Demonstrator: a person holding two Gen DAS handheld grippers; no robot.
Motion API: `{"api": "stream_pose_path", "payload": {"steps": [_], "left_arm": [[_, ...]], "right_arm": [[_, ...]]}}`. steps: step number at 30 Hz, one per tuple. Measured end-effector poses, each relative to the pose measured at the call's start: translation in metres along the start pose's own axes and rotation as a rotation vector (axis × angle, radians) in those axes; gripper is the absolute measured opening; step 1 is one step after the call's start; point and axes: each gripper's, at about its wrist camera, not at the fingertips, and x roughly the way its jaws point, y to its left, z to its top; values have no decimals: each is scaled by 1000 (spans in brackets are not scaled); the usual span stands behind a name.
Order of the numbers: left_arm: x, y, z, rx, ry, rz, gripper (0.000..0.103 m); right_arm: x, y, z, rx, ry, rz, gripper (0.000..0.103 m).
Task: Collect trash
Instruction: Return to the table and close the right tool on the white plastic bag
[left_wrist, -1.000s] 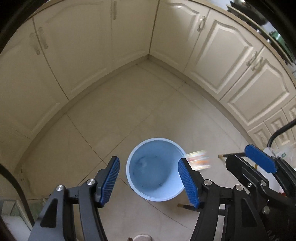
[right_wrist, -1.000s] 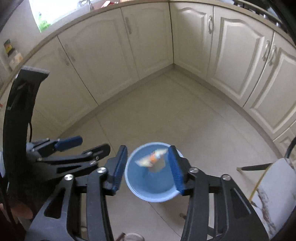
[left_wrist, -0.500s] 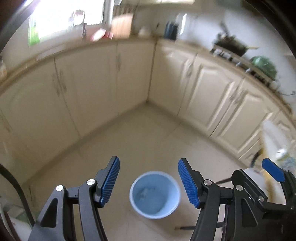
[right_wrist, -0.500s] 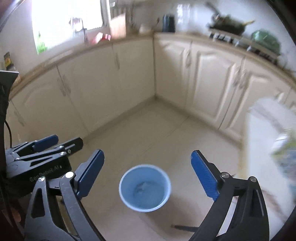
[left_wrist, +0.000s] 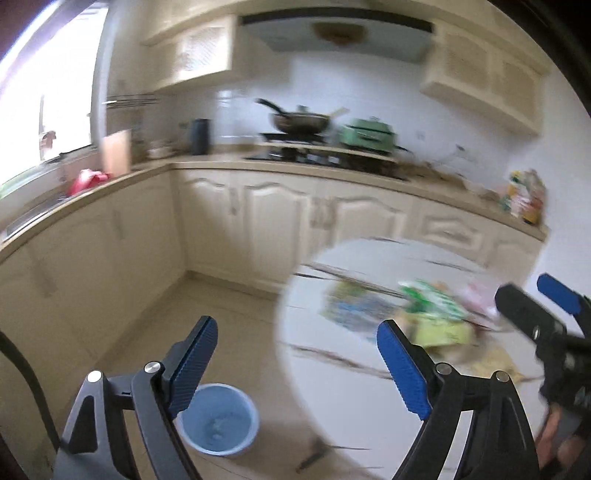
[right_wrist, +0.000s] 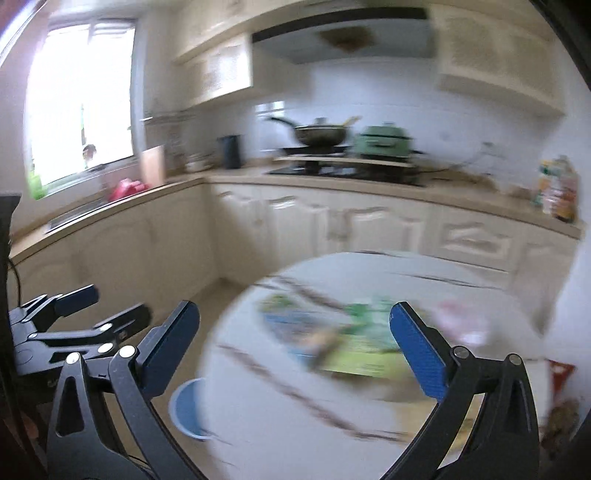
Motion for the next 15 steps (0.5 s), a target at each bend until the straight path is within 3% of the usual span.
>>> {"api": "stream_pose_path", "payload": {"steps": [4,6,9,15], "left_arm": [[16,-26,9,0,65,-64,85],[43,-29,29,-3,93,-72,85],[72,-33,42,-14,140,-40,85],[90,-57,57,-12,189,29,85]], "right_arm": [[-13,-77,-1,28,29,-85,103],[-14,-112,-5,25,50,-103,103],[-4,-150,-6,-14,96,-98,103],[45,-197,-12,-42,206,-66,103]]}}
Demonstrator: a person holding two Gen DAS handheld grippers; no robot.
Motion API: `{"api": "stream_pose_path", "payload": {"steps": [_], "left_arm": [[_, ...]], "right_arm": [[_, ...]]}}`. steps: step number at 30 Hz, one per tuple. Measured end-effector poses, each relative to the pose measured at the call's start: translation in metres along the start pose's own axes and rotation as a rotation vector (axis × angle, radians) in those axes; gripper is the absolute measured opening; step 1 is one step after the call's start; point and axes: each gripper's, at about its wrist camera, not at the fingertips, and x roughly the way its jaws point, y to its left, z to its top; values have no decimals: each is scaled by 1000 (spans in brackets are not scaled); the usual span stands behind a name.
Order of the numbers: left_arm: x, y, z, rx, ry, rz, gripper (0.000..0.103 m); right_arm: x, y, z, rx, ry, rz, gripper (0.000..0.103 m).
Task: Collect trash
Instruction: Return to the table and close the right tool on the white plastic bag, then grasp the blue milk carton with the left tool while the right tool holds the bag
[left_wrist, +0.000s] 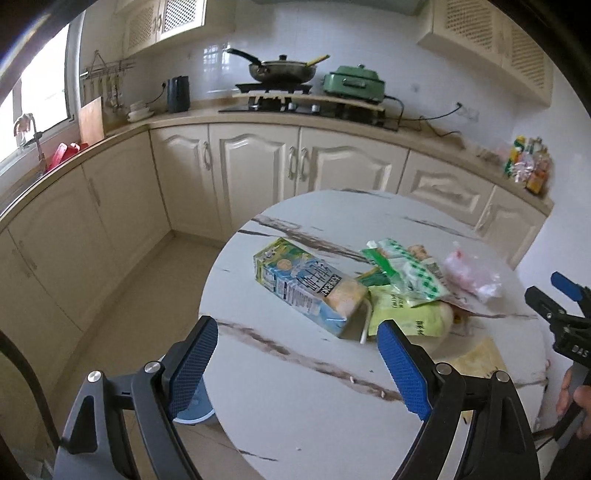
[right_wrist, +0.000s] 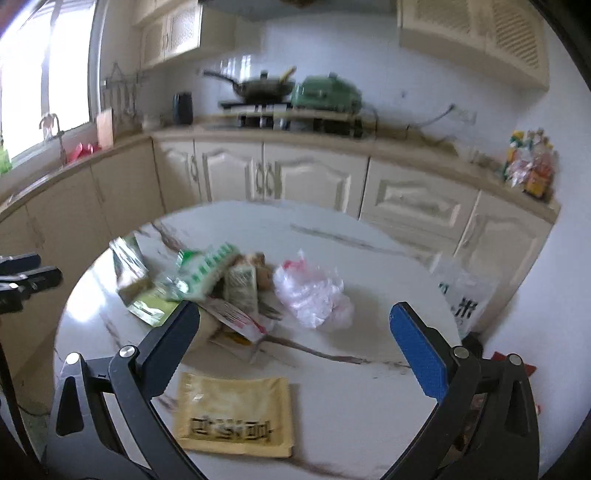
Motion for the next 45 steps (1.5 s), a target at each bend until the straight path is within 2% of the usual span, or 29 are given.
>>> {"api": "stream_pose_path", "payload": {"steps": [8,15,16,17,18,19,24,29,31,34,37,41,45], "left_arm": [[33,-25,10,-8,48,-19,85],[57,-46,9,42,81,-50,85],[60,-47,10,42,85,-47,85],[62,-47,11,36,88,-50,85],[63,-46,13,28,90,-56,85],[66,-46,15,24,93,-58,85],[79,-32,27,-44,104,-18,85],[101,-33,41,-110,144,-17,85],[110,-39,47,-101,159,14,85],[125,-44,55,-92,185,114,85],[143,-44,58,-101,216,156,85],[160,-37,59,-155,276,156,85],[170,-33,61,-152,306,135,85]], "right_arm": [[73,-17,-4,-51,119,27,103],[127,-28,-6,-36,223,85,101],[132,-29,-7,-35,234,98,98],[135,-29,-8,-37,239,104,80],[138,-29,-10,-42,243,102,66],[141,-28,-12,-48,252,103,67],[132,-30,-14,-52,228,112,63],[105,-29,-11,-13,155,116,62],[95,-28,-9,-5,137,122,62],[83,-25,-7,1,116,145,63],[74,-21,-7,-3,105,162,63],[64,-15,-9,-11,93,184,63],[56,-8,-10,-12,80,199,63]]}}
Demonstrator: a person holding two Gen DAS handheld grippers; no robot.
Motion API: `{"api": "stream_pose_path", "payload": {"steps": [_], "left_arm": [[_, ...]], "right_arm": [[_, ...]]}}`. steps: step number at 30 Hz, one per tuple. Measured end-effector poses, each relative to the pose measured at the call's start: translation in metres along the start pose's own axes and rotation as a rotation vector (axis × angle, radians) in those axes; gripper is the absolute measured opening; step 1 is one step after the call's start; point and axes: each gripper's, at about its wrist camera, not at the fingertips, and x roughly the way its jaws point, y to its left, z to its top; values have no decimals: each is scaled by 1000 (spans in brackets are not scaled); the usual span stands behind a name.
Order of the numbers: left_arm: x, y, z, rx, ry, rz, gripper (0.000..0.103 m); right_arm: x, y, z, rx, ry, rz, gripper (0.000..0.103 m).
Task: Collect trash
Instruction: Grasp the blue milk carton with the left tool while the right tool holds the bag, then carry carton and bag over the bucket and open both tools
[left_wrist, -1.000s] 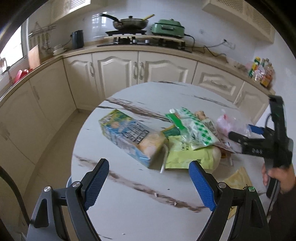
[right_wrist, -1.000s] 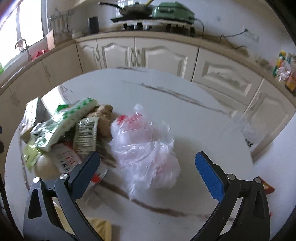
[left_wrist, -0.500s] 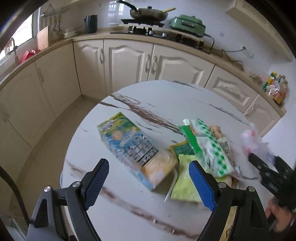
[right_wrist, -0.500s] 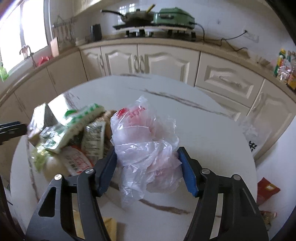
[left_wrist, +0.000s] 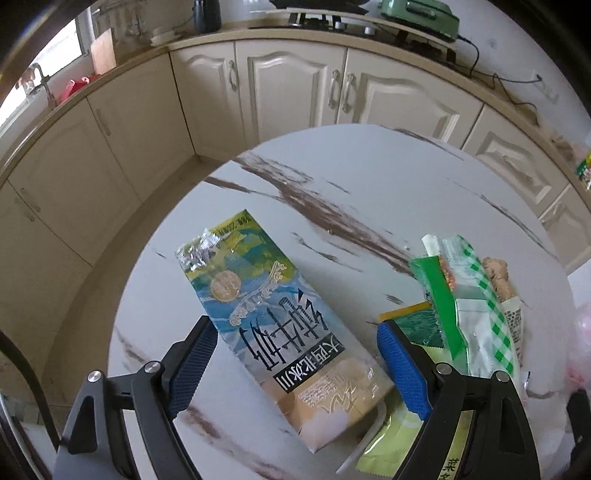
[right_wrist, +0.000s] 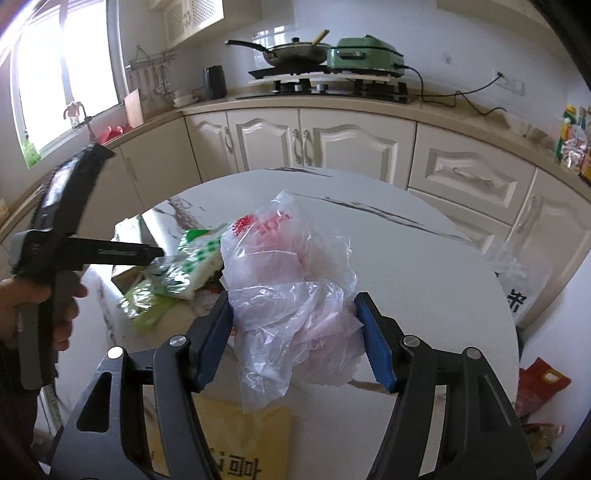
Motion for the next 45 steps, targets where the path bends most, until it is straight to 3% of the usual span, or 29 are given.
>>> {"api": "stream_pose_path", "payload": {"steps": [2,5,7,8,11,19,24,29,37,42,45], "left_arm": [[8,3,3,-10,32,-36,83],[8,12,2,-3,-4,-39,70],[7,18,0,6,-20,-57,48],[6,23,0,13,-23,-88,44],[1,38,-5,14,-32,-161,43],[-55,73,-34,81,-171,-213,43],[-101,108,-63,121,-274,-225,43],[-127,166,-89,86,-331,-213,43],[-123,270,-112,-6,-352,-17,44],[-59,333,-118,-93,-242,-38,44],[-10,362,-121,-120,-134,-50,44]], "right_arm": [[-4,4,0,-3,-6,9,63],[-14,11,0,-6,-28,18,63],[-20,14,0,-3,-43,15,63],[-22,15,0,-1,-45,17,63],[-30,18,1,14,-62,17,63],[-59,27,4,85,-118,15,63],[-83,58,10,93,-166,44,63],[-87,122,19,42,-194,145,63],[-41,262,39,-88,-138,320,64],[21,344,37,-105,-50,410,64],[62,369,34,-102,0,395,64]]}}
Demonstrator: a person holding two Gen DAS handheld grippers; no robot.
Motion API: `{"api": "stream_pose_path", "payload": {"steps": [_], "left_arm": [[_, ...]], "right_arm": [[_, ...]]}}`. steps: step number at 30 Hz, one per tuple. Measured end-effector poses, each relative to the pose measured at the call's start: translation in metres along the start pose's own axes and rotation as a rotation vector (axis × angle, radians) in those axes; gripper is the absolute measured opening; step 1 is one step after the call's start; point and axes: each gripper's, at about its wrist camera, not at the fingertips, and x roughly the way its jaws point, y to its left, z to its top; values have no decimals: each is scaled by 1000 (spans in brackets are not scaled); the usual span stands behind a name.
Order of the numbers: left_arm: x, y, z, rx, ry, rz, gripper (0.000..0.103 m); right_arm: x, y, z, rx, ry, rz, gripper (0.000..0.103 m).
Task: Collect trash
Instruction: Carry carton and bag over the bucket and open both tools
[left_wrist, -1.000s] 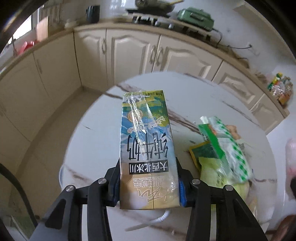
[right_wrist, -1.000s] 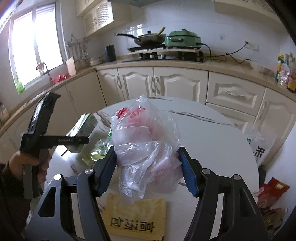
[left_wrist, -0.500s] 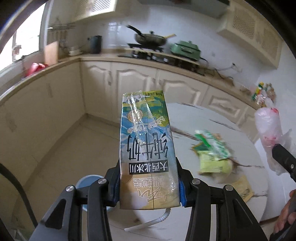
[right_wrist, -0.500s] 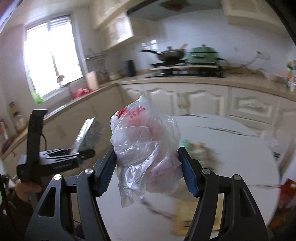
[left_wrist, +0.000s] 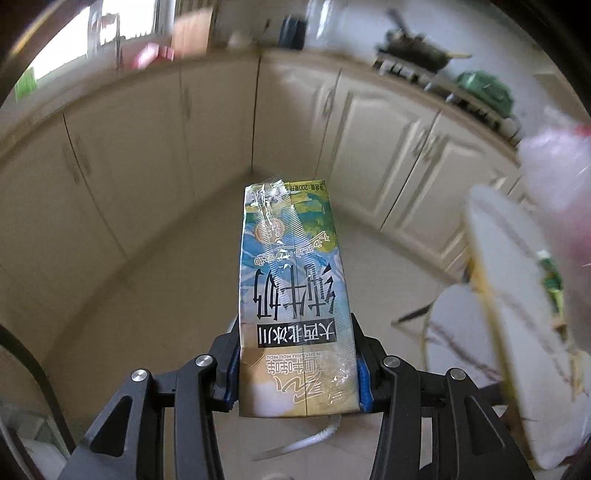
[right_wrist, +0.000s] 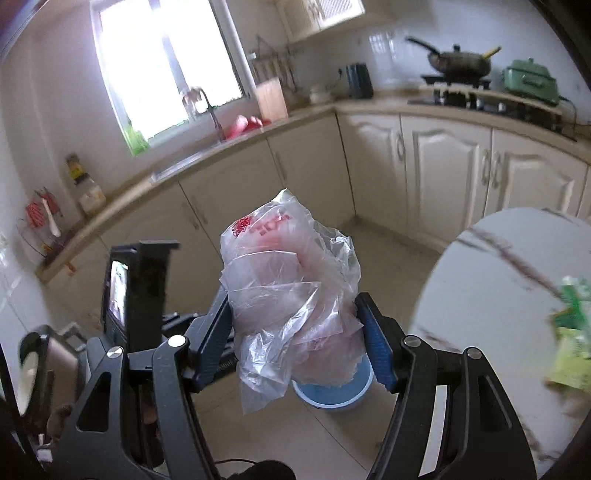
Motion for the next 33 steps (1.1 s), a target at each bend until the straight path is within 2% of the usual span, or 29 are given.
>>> {"api": "stream_pose_path", "payload": {"steps": [5,7,11,13,16,19,23,27,31,33], "left_arm": [[71,32,-13,-29,144,-3,44],[93,39,-15,-41,181,-30,44],[136,46,-14,-53,261,-24,45],[150,51,-13,-75,277,-9,58],[159,55,-13,-83,274,-5,61],[163,71,-11,-100,274,27,61],[150,99,-14,-189,242,122,61],[127,102,-21,-220,209,185,61],[104,101,-27,-214,168,215,61],[94,98,-31,-210,150,214,61]], "right_arm": [[79,8,-14,2,113,-26,64],[104,9,-17,-9,138,-42,64],[150,7,-24,-25,174,-113,64],[170,3,-28,-14,194,-129,64],[195,-4,-33,-14,220,-161,64],[216,-10,-44,-23,243,-187,64],[246,-26,-58,22,308,-176,64],[278,-35,-77,74,392,-121,64],[305,-37,-88,70,449,-113,67],[316,-38,-90,71,472,-103,81]]}}
